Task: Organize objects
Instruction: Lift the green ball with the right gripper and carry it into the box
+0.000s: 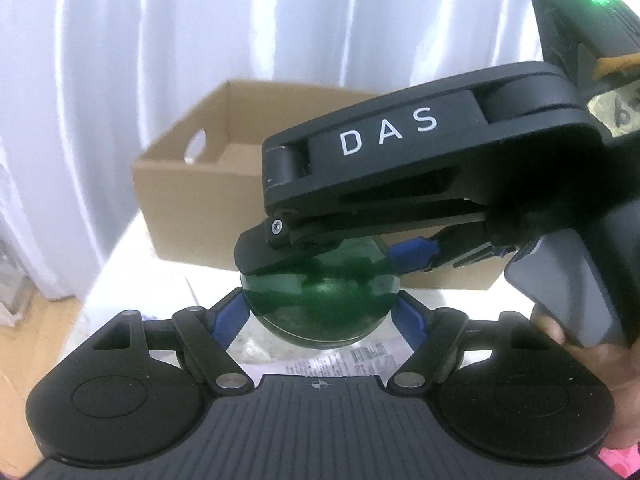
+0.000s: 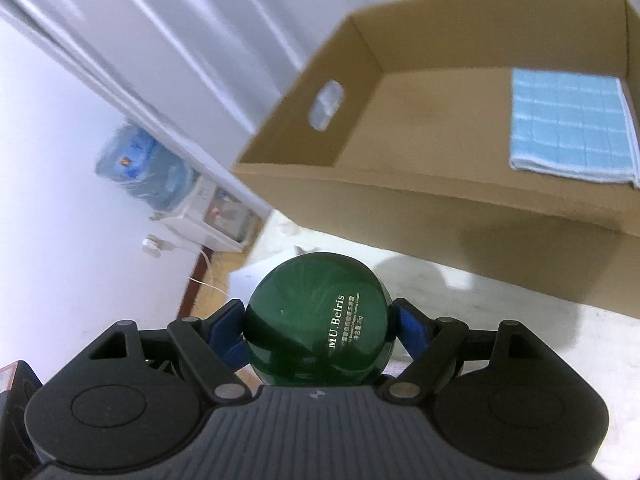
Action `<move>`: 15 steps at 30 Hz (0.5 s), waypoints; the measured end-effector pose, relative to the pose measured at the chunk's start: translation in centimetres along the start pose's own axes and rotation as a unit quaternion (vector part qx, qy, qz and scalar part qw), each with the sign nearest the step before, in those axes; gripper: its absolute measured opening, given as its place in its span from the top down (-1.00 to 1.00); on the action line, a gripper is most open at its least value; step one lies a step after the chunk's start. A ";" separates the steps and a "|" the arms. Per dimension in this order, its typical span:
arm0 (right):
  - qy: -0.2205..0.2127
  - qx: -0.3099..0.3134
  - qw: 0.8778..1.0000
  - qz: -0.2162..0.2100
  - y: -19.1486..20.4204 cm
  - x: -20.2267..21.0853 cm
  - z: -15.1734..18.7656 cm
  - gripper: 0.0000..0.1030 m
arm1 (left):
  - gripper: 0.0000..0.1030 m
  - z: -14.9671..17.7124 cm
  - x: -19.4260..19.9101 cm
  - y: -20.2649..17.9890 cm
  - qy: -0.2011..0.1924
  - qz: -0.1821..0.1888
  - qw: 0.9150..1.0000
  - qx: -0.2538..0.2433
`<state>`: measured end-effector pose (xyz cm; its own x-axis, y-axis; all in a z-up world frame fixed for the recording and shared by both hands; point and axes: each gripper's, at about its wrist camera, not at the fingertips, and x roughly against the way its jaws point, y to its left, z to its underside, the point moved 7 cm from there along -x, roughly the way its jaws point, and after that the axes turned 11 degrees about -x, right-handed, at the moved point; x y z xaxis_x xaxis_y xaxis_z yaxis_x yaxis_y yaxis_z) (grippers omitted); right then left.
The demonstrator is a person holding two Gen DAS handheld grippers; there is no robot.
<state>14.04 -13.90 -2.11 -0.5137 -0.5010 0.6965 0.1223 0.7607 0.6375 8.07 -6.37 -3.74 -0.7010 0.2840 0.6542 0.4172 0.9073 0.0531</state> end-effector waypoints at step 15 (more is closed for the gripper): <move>-0.067 0.015 0.997 -0.035 0.3 7.5 -8.1 -0.61 | -0.51 -9.9 0.8 -3.0 -0.046 -0.011 0.997 -0.060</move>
<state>17.10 -20.74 5.92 -0.6300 -0.4948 0.5985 0.0584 0.7383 0.6719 11.96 -11.96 4.05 -0.7588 0.2973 0.5795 0.4638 0.8713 0.1603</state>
